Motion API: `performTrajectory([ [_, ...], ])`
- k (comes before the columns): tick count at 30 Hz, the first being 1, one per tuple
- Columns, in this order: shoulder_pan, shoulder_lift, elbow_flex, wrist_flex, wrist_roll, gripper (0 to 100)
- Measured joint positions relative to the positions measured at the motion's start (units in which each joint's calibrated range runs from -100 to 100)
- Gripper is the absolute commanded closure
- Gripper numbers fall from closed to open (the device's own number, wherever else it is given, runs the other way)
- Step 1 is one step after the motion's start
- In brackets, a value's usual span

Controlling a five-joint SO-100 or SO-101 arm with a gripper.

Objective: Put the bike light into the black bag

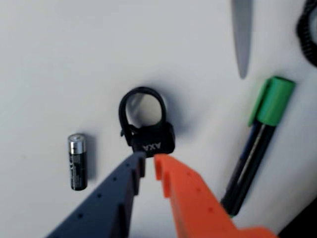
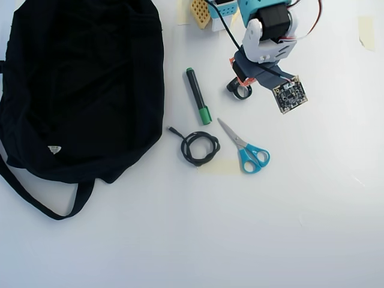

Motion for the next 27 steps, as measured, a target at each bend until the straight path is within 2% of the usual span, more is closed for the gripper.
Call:
performTrajectory([
  [4, 0.00, 1.41, 2.20, -0.43, 0.00, 96],
  [11, 0.00, 1.49, 8.65, -6.01, 0.00, 79],
  [18, 0.00, 1.49, 11.08, -10.65, 0.00, 67],
  [27, -1.03, 1.49, 11.40, -13.05, 0.20, 69],
])
